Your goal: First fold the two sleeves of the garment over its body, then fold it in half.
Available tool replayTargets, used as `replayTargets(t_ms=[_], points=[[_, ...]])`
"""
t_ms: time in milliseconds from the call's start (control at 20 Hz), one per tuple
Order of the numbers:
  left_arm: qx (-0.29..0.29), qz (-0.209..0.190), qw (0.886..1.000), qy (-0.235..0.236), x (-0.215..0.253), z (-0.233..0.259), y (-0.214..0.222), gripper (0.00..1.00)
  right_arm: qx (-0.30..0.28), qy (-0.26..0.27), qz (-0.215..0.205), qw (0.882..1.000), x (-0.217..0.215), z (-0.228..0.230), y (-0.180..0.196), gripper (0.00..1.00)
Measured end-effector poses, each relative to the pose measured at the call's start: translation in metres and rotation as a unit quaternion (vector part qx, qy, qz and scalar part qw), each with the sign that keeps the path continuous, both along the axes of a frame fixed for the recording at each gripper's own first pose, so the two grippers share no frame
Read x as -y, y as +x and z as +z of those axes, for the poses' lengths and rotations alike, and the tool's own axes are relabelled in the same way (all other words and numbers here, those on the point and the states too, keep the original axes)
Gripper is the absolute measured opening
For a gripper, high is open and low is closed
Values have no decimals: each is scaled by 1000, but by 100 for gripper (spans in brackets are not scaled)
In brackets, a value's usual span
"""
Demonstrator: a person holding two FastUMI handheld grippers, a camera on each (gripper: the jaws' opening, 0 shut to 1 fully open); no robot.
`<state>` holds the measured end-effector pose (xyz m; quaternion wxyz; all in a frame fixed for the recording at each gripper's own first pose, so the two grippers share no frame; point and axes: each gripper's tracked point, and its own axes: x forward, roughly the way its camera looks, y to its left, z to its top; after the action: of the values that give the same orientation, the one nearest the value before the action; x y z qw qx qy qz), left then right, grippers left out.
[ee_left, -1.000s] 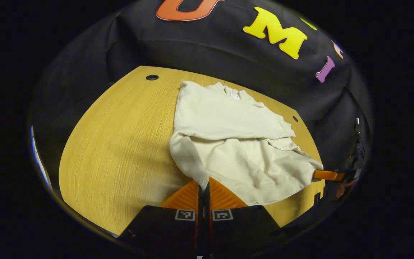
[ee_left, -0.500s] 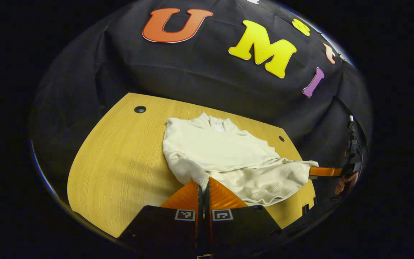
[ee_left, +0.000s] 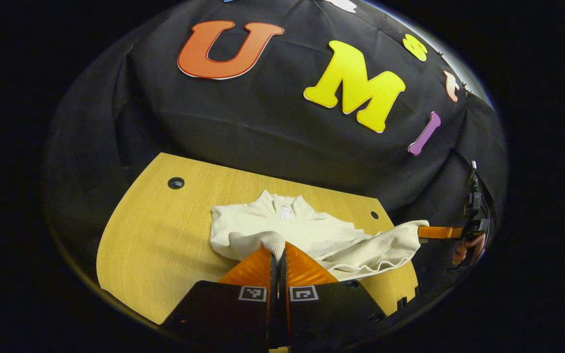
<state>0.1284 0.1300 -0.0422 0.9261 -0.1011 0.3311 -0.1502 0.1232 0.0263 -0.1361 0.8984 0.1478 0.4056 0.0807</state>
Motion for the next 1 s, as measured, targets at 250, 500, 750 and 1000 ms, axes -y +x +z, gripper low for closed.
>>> replayTargets(t_ms=[250, 500, 750, 1000], points=[[-9, -1, 1000, 0, 6, -12, 57, 3, -22, 26, -16, 999, 3, -28, 62, 0], [-4, 3, 1000, 2, 14, -51, 114, 3, -32, 35, -28, 998, 2, -81, 125, 0], [-1, 30, 1000, -1, 16, -98, 160, 3, -21, 26, -24, 999, -1, -140, 171, 1], [-2, 61, 998, 10, 2, -143, 186, 3, -26, 33, -55, 998, 1, -192, 199, 1]])
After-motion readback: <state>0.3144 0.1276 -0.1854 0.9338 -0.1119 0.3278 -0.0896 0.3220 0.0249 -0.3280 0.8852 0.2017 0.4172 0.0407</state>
